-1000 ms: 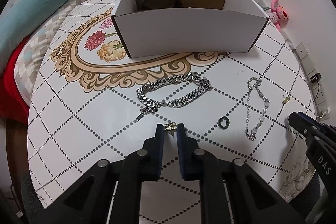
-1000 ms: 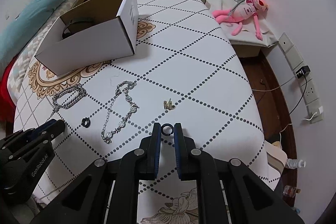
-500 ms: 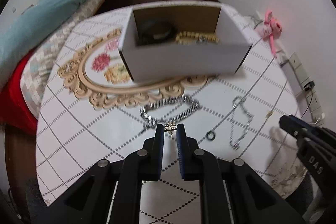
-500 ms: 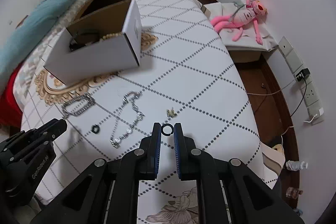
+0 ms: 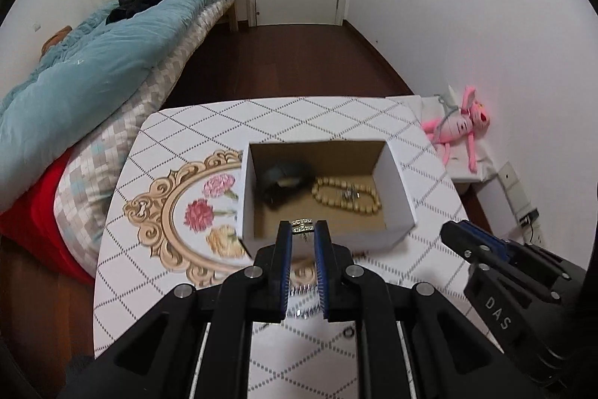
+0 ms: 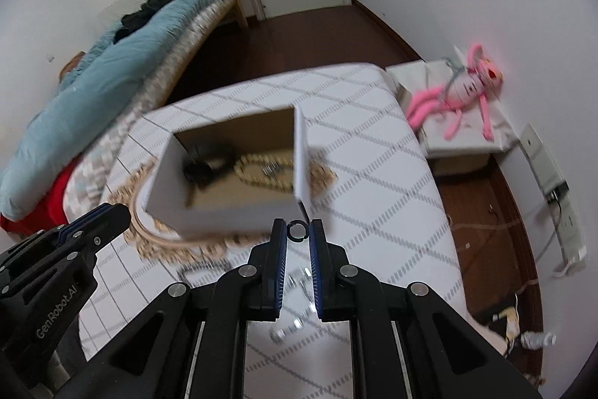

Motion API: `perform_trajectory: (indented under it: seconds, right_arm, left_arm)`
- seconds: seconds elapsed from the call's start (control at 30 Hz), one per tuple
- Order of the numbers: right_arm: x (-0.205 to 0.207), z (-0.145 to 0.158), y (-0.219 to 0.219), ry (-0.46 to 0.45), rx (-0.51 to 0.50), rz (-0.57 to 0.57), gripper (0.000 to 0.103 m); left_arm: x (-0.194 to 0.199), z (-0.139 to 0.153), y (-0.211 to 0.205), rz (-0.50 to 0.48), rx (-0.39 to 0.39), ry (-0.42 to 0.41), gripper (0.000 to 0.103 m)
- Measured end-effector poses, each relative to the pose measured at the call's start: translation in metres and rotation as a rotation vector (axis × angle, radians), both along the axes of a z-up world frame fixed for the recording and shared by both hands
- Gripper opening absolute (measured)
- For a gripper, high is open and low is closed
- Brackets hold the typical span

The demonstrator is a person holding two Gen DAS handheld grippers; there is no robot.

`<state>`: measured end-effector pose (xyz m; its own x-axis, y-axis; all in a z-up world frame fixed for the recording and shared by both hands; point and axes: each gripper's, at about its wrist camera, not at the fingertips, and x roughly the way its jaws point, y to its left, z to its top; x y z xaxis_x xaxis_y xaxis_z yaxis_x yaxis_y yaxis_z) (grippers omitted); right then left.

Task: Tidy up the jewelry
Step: 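Carry the ring and earring into the white box while both tools open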

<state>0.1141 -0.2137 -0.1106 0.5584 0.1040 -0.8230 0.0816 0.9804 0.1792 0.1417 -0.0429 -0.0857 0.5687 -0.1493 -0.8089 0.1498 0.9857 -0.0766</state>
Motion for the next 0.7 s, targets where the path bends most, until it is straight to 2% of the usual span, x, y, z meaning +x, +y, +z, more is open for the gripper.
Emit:
perform_trajectory:
  seconds: [0.17,0.3,0.43,0.47,0.53,0.57,0.6,0.7]
  right_arm:
    - [0.041,0.001,0.005,0.005,0.036,0.041,0.013]
    - [0.077,-0.015,0.01,0.076,0.063,0.094,0.013]
    - [0.102,-0.034,0.012,0.163,0.093,0.128,0.013]
    - [0.109,-0.039,0.012,0.197,0.102,0.139,0.014]
    - [0.115,-0.045,0.012,0.242,0.112,0.154,0.019]
    - [0.116,-0.046,0.012,0.247,0.111,0.154,0.029]
    - [0.118,-0.046,0.011,0.245,0.11,0.153,0.039]
    - [0.118,-0.04,0.009,0.23,0.083,0.142,0.042]
  left_arm:
    - [0.036,-0.014,0.006,-0.002,-0.045,0.091,0.01]
    - [0.061,-0.028,0.012,-0.004,-0.087,0.181,0.01]
    - [0.078,-0.03,0.012,0.009,-0.077,0.228,0.014]
    - [0.081,-0.03,0.012,0.013,-0.073,0.234,0.017]
    - [0.087,-0.029,0.014,0.032,-0.047,0.237,0.037]
    - [0.088,-0.028,0.016,0.046,-0.035,0.231,0.058]
    - [0.089,-0.026,0.02,0.063,-0.031,0.217,0.072]
    - [0.088,-0.024,0.028,0.098,0.006,0.195,0.076]
